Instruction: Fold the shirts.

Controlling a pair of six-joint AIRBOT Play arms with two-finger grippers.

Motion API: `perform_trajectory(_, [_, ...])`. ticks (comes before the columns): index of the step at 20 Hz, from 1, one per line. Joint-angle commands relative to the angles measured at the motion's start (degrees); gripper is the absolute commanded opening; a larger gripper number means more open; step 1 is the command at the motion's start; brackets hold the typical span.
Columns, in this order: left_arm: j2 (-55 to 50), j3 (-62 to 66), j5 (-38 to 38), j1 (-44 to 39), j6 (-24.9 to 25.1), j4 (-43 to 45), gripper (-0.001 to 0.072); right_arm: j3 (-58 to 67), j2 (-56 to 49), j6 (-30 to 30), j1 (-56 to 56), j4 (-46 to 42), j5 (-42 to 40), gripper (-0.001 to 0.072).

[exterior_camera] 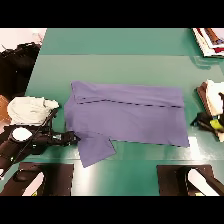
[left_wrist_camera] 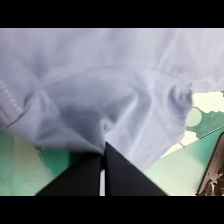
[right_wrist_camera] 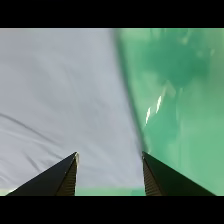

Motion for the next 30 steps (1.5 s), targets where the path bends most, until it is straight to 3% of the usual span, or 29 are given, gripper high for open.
perform_trajectory(1, [0.0, 1.4, 0.1, 0.0, 0.9, -0.4, 0.0023, -10.2, 2.6, 0.0, -10.4, 0.5, 2.3, 0.0451])
perform_trajectory(6, [0.0, 1.4, 0.2, 0.0, 0.8, -0.4, 0.0023, -15.8, 1.3, 0.0, -12.1, 0.7, -0.7, 0.0449])
perform_trajectory(8, [0.0, 1.4, 0.2, 0.0, 0.8, -0.4, 0.0023, -15.5, -1.6, 0.0, -9.2, 2.6, -2.6, 0.0375])
perform_trajectory(10, [0.0, 1.4, 0.1, 0.0, 0.8, -0.4, 0.0023, -14.2, -3.3, 0.0, -5.4, 4.5, -5.5, 0.0356])
perform_trajectory(14, [0.0, 1.4, -3.8, 0.0, 1.0, 0.0, 0.0022, -11.3, -3.2, 0.0, 0.7, 2.2, -5.9, 0.0018])
perform_trajectory(17, [2.5, 1.4, -8.7, 0.0, 0.0, 1.7, 0.0020, -10.0, 1.3, 0.0, 2.3, -3.7, -2.8, 0.0017])
perform_trajectory(22, [18.8, 1.6, -22.0, 0.0, -14.7, 6.3, 0.0021, -9.8, 15.2, -2.1, -1.4, -7.5, 5.5, 0.0017])
perform_trajectory(24, [24.3, 4.3, -23.1, 0.0, -19.1, 6.5, 0.0021, -8.3, 19.5, -2.4, -3.3, -6.9, 7.9, 0.0017])
perform_trajectory(27, [20.8, 12.3, -14.2, 0.0, -17.7, 8.6, 0.0020, -1.9, 18.5, -2.5, -0.3, -3.8, 4.3, 0.0016])
perform_trajectory(30, [6.2, 18.4, -7.6, 0.0, -9.7, 10.6, 0.0022, 5.2, 7.2, -2.5, 4.8, -3.9, 0.3, 0.0016])
